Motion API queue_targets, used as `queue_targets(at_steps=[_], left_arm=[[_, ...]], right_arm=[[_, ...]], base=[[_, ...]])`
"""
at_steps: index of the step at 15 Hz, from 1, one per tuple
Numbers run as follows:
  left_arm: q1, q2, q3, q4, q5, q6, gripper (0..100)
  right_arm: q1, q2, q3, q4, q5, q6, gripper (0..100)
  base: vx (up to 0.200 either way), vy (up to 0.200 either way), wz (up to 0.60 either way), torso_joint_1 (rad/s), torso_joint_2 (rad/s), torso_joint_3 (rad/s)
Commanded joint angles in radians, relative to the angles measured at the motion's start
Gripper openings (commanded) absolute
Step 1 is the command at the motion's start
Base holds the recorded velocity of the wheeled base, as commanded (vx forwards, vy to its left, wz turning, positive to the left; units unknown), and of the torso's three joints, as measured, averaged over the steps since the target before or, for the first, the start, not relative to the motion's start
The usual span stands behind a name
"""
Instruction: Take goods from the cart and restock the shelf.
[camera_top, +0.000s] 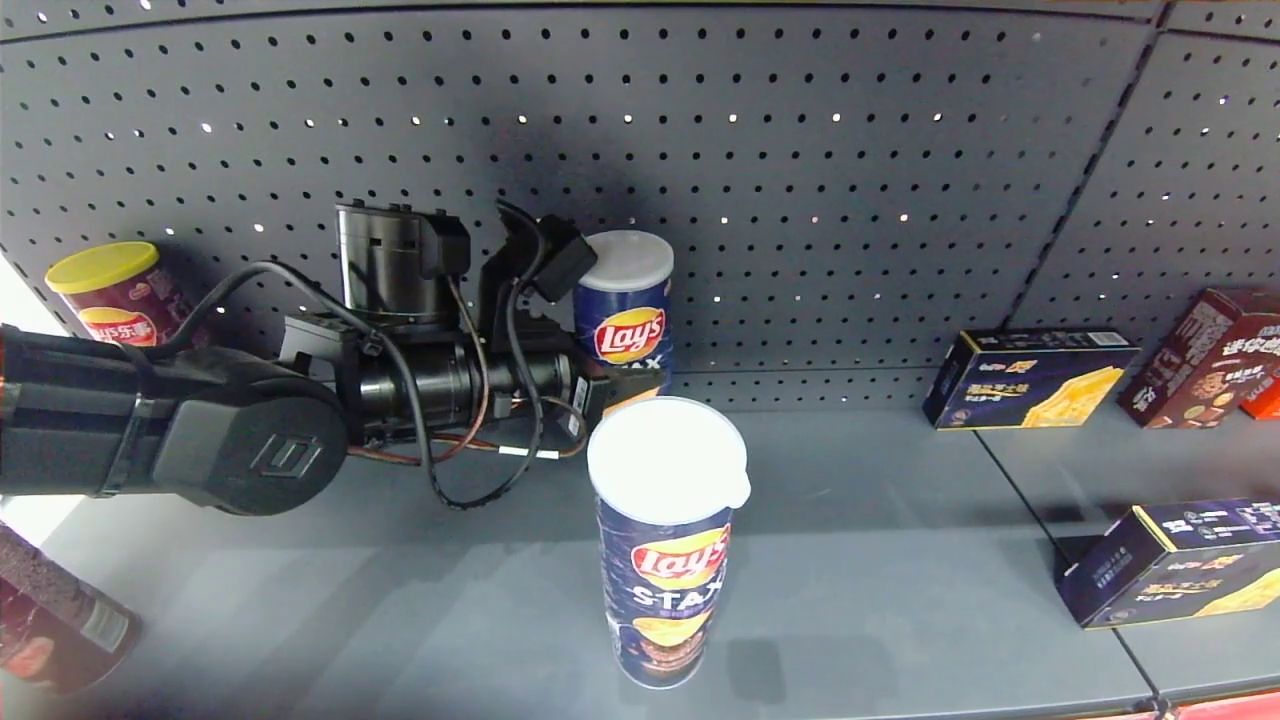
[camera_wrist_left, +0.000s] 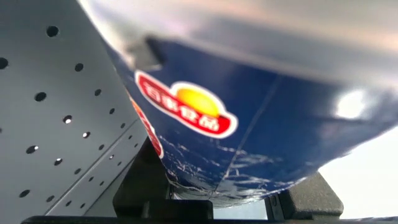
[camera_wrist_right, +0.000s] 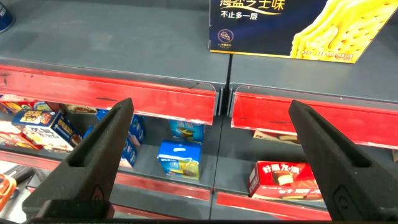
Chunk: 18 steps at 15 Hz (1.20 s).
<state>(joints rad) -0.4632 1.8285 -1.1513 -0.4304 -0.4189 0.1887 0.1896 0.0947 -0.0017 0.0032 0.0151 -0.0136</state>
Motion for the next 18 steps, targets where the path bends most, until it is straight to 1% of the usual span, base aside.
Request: queue_targets(at_steps=[1, 8, 14, 18], left_arm=[[0.0, 0.011, -0.005, -0.001, 0.0, 0.0, 0], [-0.003, 0.044, -0.028, -0.002, 0.0, 0.0, 0], [-0.003, 0.064, -0.028, -0.002, 0.0, 0.0, 0], [-0.003, 0.077, -0.025, -0.024, 0.0, -0.002, 0]], right_arm=[[0.001, 0.002, 0.0, 0.0, 0.0, 0.0, 100], [0.001, 0.002, 0.0, 0.0, 0.0, 0.0, 100], [0.001, 0.002, 0.0, 0.0, 0.0, 0.001, 100], [0.001, 0.002, 0.0, 0.0, 0.0, 0.0, 100]], base=[[0.0, 0.0, 0.0, 0.0, 0.0, 0.0], [0.0, 0.0, 0.0, 0.0, 0.0, 0.0], [0.0, 0.0, 0.0, 0.0, 0.0, 0.0], [0.0, 0.0, 0.0, 0.0, 0.0, 0.0]])
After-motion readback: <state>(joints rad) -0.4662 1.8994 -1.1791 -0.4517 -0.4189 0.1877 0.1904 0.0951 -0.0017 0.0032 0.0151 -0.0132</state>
